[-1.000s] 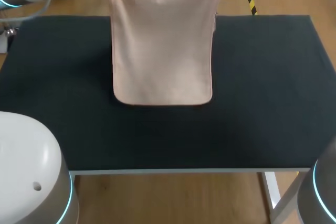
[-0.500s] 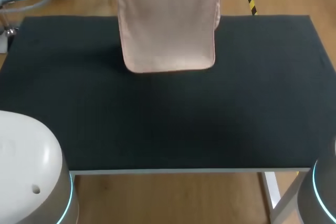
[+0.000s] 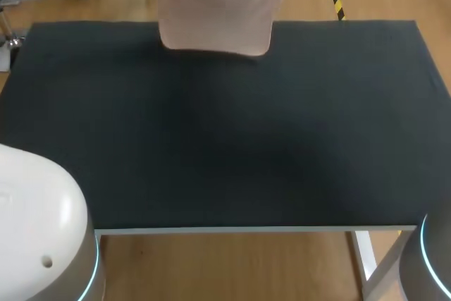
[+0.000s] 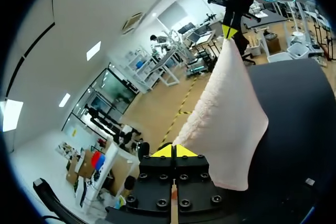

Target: Fold the towel

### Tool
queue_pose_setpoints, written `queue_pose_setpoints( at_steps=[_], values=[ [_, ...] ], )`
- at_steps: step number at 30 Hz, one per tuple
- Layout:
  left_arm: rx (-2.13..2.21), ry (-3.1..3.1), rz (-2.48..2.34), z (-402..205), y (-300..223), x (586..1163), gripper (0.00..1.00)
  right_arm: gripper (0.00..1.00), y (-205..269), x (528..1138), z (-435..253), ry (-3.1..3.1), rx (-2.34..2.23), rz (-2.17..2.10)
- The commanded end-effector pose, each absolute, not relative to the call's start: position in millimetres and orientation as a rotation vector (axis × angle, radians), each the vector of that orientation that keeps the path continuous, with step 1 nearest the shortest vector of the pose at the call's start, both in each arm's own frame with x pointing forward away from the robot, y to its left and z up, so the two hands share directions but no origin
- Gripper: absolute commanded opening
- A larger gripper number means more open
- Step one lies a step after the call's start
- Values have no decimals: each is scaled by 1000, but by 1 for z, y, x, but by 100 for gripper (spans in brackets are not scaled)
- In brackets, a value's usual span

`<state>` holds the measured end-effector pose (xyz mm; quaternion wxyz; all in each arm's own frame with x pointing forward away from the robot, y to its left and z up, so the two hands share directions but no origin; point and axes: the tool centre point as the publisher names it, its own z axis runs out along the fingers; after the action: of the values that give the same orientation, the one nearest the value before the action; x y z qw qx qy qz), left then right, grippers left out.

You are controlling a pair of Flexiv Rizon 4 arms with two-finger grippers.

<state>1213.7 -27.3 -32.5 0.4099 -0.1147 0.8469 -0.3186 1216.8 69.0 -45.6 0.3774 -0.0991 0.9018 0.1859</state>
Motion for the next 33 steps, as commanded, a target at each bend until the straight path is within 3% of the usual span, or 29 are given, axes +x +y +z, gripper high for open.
queue_pose_setpoints(
  at_steps=[1, 6, 33],
  values=[
    [-294, 2128, -796, -37, -35, 1229, 0, 0, 75, 1243, -42, 2301, -264, 459],
    [-294, 2138, -796, -47, -40, 1217, 0, 0, 79, 1240, -49, 2305, -288, 476],
    [-370, 2339, -831, -106, -19, 1071, 0, 0, 83, 1085, -102, 2470, -233, 622]
  ],
)
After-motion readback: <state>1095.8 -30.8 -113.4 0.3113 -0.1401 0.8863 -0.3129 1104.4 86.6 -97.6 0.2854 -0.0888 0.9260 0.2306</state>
